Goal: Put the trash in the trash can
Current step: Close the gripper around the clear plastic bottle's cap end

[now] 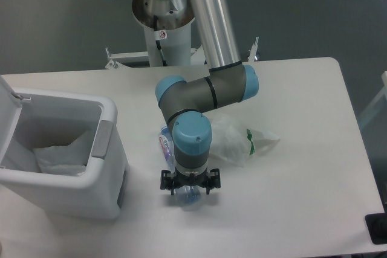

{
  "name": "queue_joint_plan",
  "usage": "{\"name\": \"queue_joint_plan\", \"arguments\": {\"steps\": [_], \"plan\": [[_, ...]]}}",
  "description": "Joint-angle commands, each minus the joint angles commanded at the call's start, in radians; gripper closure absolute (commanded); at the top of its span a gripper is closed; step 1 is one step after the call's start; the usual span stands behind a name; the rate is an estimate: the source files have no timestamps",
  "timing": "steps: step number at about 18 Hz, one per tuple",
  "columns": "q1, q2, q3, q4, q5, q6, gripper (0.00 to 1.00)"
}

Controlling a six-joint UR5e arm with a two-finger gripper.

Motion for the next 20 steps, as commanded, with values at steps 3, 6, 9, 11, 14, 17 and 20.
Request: {"name": "queue_joint_plan", "arguments": {"steps": [3, 6, 9, 11, 14, 17, 20], "plan": [[0.000, 0.002, 0.003, 0.000, 0.008, -0.005, 0.12], [0.000, 0.000, 0.003, 0.000, 0.017, -0.009, 0.22], [0.000, -0.002, 0.002, -0.002, 0.020, -0.026, 0.29], [-0.003, 0.000, 0.002, -0.003, 0.020, -0.026, 0.33], [-0.003, 0.002, 0.003, -0.003, 0.018, -0.026, 0.33], [-0.002, 0.006, 0.005, -0.003, 0.014, -0.025, 0.33], [-0.002, 0.006, 0.017, -0.003, 0.015, -0.022, 0.33]]}}
